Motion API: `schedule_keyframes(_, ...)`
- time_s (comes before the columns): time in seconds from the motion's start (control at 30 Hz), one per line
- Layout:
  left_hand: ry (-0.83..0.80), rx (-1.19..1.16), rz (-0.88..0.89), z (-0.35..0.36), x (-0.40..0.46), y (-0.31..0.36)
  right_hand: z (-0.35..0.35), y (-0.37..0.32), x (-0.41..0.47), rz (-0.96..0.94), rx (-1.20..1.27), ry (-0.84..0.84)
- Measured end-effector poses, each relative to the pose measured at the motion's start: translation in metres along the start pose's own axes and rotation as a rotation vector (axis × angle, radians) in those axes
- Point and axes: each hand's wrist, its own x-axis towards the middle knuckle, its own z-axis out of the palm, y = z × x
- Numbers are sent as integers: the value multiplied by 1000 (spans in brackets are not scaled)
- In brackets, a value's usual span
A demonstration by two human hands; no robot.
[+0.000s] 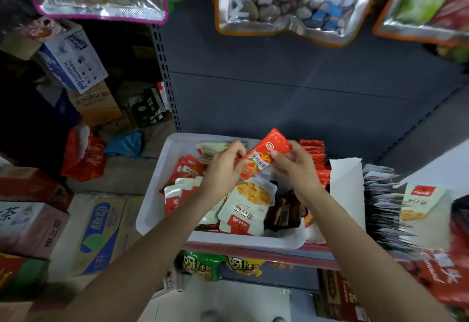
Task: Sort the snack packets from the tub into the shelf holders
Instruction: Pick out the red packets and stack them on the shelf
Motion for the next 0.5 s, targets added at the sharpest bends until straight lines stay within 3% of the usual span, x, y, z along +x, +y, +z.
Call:
schedule_keyframes(0.2, -145, -184, -33, 53, 11, 54, -78, -21, -21, -164, -55, 144)
schedule_keyframes(0.37, -419, 48, -59, 91, 6, 75, -138, -25, -33, -230, -247, 211)
schedule_keyframes(0.5, -540, 73, -139, 107, -2, 74, -158, -14, -40, -203, -341, 188)
